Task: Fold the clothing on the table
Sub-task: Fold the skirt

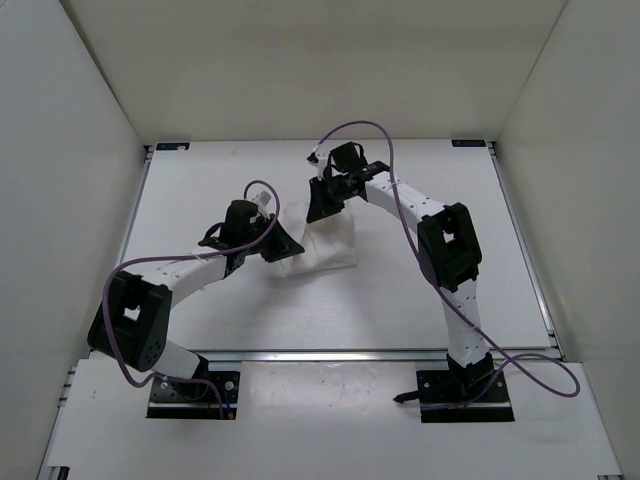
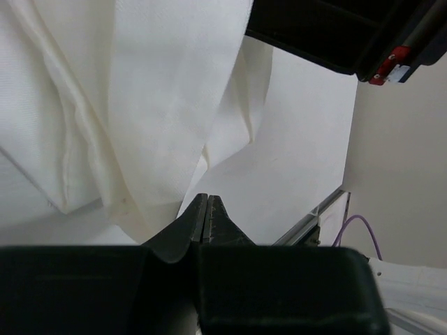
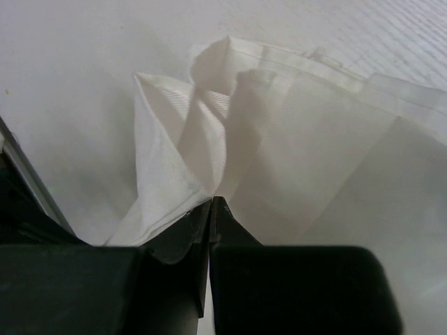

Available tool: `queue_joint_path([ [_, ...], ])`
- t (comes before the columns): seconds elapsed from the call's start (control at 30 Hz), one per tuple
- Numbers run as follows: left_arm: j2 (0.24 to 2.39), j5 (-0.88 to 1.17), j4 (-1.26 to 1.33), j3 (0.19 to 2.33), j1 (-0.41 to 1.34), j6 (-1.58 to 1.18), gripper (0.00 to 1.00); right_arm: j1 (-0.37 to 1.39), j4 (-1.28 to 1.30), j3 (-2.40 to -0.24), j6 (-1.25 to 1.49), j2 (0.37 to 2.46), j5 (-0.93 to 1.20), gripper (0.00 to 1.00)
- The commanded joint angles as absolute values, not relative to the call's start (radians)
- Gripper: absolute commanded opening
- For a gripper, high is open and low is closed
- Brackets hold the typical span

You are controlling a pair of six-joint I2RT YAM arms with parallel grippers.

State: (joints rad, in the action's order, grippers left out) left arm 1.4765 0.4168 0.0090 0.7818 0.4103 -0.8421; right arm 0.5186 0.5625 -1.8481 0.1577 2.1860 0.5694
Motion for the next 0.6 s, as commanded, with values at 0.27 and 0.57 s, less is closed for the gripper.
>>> queue_joint_path([
  [0.27, 1.296, 0.287, -0.046, 0.701, 0.331, -0.824, 0.07, 0.597, 0.492, -1.927, 0.192, 2.230, 0.700, 0.01],
  [0.57, 1.263, 0.311, -0.011, 0.709, 0.302, -0.844, 0.07, 0.543, 0.523, -1.832, 0.152, 2.134, 0.583, 0.00],
])
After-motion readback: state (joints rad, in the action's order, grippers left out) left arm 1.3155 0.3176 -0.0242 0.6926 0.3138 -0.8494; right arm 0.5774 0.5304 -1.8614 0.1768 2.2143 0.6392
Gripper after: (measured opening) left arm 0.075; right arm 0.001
